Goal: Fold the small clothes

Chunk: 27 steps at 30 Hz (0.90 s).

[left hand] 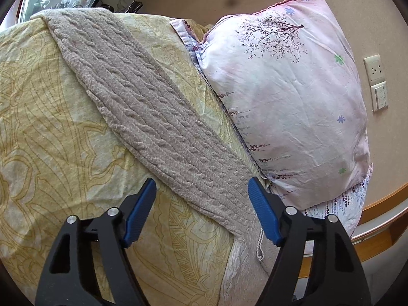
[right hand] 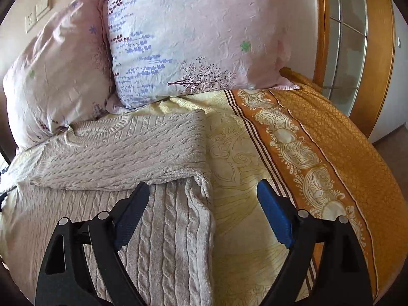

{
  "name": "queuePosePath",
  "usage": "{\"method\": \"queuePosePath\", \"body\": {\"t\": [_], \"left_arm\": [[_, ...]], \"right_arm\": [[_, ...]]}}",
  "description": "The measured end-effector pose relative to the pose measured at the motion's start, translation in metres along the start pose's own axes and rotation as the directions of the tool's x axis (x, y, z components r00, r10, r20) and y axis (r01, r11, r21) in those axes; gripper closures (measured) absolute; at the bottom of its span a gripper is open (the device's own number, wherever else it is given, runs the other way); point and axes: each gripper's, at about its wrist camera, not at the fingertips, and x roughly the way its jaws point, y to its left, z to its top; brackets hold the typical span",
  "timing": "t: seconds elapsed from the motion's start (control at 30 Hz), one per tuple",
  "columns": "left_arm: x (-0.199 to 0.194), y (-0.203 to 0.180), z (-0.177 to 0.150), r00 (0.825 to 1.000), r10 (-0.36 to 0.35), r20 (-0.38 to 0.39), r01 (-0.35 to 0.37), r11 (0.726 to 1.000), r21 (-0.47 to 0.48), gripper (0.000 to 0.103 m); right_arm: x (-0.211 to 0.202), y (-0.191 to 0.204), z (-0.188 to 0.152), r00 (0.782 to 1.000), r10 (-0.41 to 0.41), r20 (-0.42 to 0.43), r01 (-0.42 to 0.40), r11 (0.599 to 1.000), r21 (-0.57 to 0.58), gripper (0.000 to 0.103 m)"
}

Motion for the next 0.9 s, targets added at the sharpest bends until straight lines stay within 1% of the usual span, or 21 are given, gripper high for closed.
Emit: {"method": "queuePosePath", "body": {"t": [0.13,0.2,0.27,0.3,0.37,0.4,0.47,0.5,0.53,0.57,0.6,0.63,0.67,0.7,0.73,0.77,0.8,0.83,0.9], "left_arm": [[0.009,-0.001,0.000,0.999,-0.044,-0.030,0.042,0.996,-0.084,0.032],[0.010,-0.001,0.003,1.000,-0.017,-0.005,0.016,0.994,-0.109,0.034],[0.009,0.003,0.007,0.999,0.017,0.028,-0.013,0.990,-0.141,0.038],[0.008,0.005,0.010,0.999,0.019,0.039,-0.013,0.988,-0.152,0.039],[0.007,0.009,0.015,0.998,0.023,0.050,-0.014,0.985,-0.170,0.040],[0.007,0.010,0.016,0.998,0.026,0.052,-0.017,0.984,-0.175,0.043],[0.008,0.012,0.018,0.998,0.042,0.056,-0.032,0.985,-0.172,0.052],[0.009,0.014,0.020,0.997,0.051,0.061,-0.040,0.984,-0.171,0.062],[0.011,0.017,0.020,0.996,0.065,0.063,-0.054,0.983,-0.174,0.075],[0.012,0.020,0.021,0.995,0.075,0.064,-0.063,0.982,-0.181,0.082],[0.014,0.022,0.021,0.994,0.081,0.066,-0.067,0.979,-0.190,0.095],[0.014,0.023,0.020,0.994,0.079,0.072,-0.064,0.979,-0.196,0.095],[0.012,0.020,0.018,0.994,0.067,0.086,-0.049,0.980,-0.194,0.095],[0.010,0.013,0.016,0.994,0.040,0.102,-0.021,0.984,-0.177,0.095],[0.007,0.003,0.013,0.993,0.007,0.115,0.010,0.988,-0.153,0.096],[0.004,-0.009,0.010,0.992,-0.037,0.124,0.053,0.990,-0.128,0.096],[0.002,-0.023,0.005,0.988,-0.086,0.125,0.099,0.990,-0.103,0.096],[0.001,-0.038,-0.001,0.982,-0.147,0.117,0.156,0.985,-0.072,0.096],[0.001,-0.074,-0.018,0.965,-0.246,0.090,0.247,0.969,0.007,0.096]], "right_arm": [[-0.008,-0.003,-0.006,0.998,0.043,0.048,-0.044,0.999,0.024,0.015],[-0.009,-0.005,-0.009,0.996,0.057,0.074,-0.061,0.997,0.047,0.015],[-0.009,-0.010,-0.012,0.992,0.081,0.100,-0.089,0.993,0.083,0.015],[-0.009,-0.013,-0.013,0.989,0.096,0.114,-0.107,0.989,0.100,0.015],[-0.012,-0.020,-0.014,0.978,0.142,0.149,-0.163,0.977,0.134,0.015],[-0.014,-0.025,-0.014,0.968,0.176,0.176,-0.203,0.967,0.150,0.015],[-0.018,-0.032,-0.017,0.947,0.234,0.219,-0.274,0.946,0.175,0.015],[-0.018,-0.038,-0.017,0.938,0.258,0.232,-0.303,0.934,0.189,0.014],[-0.018,-0.043,-0.019,0.928,0.280,0.246,-0.332,0.920,0.206,0.014],[-0.018,-0.049,-0.021,0.918,0.299,0.261,-0.360,0.905,0.229,0.014],[-0.018,-0.056,-0.023,0.908,0.315,0.277,-0.386,0.886,0.257,0.012],[-0.017,-0.064,-0.026,0.897,0.330,0.293,-0.413,0.862,0.294,0.012],[-0.016,-0.072,-0.030,0.890,0.338,0.307,-0.433,0.838,0.332,0.011],[-0.014,-0.080,-0.033,0.887,0.338,0.315,-0.442,0.816,0.371,0.011],[-0.012,-0.084,-0.034,0.887,0.336,0.317,-0.445,0.803,0.396,0.011],[-0.011,-0.084,-0.033,0.886,0.339,0.316,-0.448,0.800,0.399,0.011],[-0.011,-0.081,-0.032,0.885,0.347,0.310,-0.450,0.806,0.384,0.011],[-0.010,-0.076,-0.030,0.885,0.355,0.301,-0.451,0.814,0.365,0.011],[-0.009,-0.070,-0.028,0.885,0.368,0.286,-0.453,0.822,0.345,0.010]]}}
